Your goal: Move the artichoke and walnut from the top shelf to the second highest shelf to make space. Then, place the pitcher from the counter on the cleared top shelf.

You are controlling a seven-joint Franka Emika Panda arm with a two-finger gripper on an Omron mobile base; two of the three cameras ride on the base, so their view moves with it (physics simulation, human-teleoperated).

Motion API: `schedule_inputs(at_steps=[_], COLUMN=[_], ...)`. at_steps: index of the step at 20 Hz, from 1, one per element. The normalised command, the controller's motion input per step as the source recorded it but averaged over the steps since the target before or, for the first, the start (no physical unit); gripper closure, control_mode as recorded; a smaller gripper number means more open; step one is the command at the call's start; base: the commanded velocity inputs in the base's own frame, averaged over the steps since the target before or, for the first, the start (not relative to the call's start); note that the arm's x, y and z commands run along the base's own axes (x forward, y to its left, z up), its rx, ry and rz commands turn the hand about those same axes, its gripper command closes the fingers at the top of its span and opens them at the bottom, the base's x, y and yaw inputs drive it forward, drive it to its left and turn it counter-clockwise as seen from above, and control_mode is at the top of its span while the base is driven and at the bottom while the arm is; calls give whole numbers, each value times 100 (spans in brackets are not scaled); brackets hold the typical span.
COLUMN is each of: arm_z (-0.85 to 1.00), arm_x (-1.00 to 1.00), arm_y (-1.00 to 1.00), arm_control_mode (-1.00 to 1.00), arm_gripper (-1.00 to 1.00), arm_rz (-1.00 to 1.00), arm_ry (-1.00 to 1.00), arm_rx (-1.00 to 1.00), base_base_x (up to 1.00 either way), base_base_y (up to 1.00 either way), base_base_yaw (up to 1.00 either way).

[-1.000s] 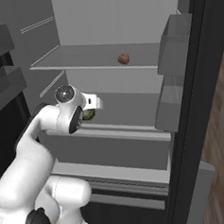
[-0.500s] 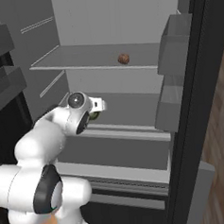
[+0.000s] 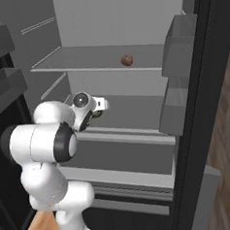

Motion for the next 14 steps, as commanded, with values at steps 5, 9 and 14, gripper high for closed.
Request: schedule_inputs(at_steps=[5,9,14], arm_z=[-33,-17,14], arm_x=[54,18,0], arm_y=[12,0,-6], arm_control_mode=[-100,-100,-100], arm_gripper=[-100,-100,-100], arm_rz=[0,0,0], arm_ry=[0,0,0], arm_rx=[0,0,0], base_base_x=[0,0,0], base_base_y=[0,0,0], base_base_yaw=[0,0,0])
